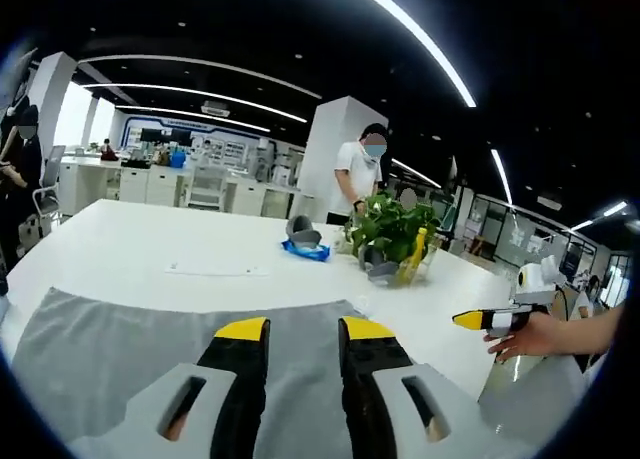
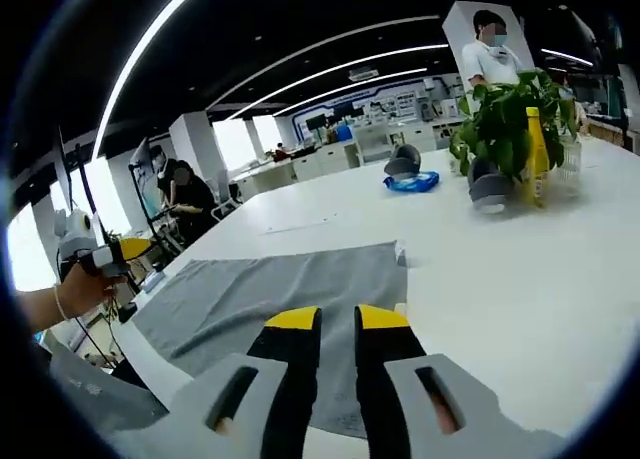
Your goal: Fold the towel on the table until its edges align and the towel forms a compact rectangular stack.
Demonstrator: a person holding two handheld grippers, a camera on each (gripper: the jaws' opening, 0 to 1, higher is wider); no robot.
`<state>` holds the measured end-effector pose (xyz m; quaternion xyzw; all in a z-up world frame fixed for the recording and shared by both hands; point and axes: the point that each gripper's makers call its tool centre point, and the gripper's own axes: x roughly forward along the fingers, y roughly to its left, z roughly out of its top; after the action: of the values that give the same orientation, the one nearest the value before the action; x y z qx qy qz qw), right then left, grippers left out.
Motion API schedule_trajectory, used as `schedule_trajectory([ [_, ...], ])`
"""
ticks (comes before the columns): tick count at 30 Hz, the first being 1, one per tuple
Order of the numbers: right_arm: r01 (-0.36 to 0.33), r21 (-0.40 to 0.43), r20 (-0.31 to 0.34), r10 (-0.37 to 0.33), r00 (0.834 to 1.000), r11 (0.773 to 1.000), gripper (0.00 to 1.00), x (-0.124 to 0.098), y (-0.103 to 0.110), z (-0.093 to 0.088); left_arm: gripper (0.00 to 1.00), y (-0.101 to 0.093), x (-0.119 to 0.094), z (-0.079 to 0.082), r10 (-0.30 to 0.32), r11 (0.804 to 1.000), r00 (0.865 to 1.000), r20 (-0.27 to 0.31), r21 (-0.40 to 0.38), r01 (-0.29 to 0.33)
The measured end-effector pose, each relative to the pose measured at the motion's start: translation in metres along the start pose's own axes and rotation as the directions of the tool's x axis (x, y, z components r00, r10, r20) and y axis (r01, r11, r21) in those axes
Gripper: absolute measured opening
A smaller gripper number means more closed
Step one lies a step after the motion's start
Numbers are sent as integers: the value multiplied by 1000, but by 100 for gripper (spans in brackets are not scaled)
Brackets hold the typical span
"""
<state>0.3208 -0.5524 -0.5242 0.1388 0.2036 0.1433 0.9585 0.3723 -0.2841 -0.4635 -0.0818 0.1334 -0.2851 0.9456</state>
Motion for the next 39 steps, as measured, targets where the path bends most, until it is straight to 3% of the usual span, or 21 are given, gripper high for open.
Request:
schedule_trajectory([
  [2,25,74,-39,-22,999,997,0,-4,-5,-5,28,-4,8,2,-19,1000,1000,-6,-7,19],
  [4,30,58,-34,-28,999,998,0,-6,-8,-4,29,-10,19,2,-41,999,999,-21,-15,41],
  [6,78,20,-12,-78,997,997,0,-8,-17,1,30,-18,32,2,-66,998,997,-39,-14,65],
  [8,88,21,-41,-87,995,996,0,-8,-20,-3,32,-26,44,3,-88,996,995,-53,-7,87],
  [9,115,51,-94,-110,989,992,0,-10,-24,-11,34,-29,50,2,-96,995,993,-65,3,96],
  [12,125,27,-72,-123,990,992,0,-10,-23,-9,35,-42,69,4,-135,989,988,-71,43,138],
  [15,141,21,-116,-138,984,990,0,-7,-22,-17,35,-55,90,3,-178,981,979,-101,64,185],
  [18,138,83,-181,-121,976,987,5,-2,-19,-35,35,-65,108,4,-201,972,973,-117,99,213],
  [20,142,76,-230,-121,966,987,7,1,-17,-45,35,-71,120,3,-218,963,966,-135,132,236],
  [27,166,60,-253,-146,957,984,18,11,-19,-53,35,-82,163,-1,-252,947,952,-172,158,279],
  [31,217,4,-305,-205,930,976,22,7,-31,-64,35,-87,186,-11,-266,940,941,-207,158,301],
  [39,275,51,-361,-239,901,960,22,2,-45,-77,35,-98,222,-34,-276,922,924,-266,197,332],
])
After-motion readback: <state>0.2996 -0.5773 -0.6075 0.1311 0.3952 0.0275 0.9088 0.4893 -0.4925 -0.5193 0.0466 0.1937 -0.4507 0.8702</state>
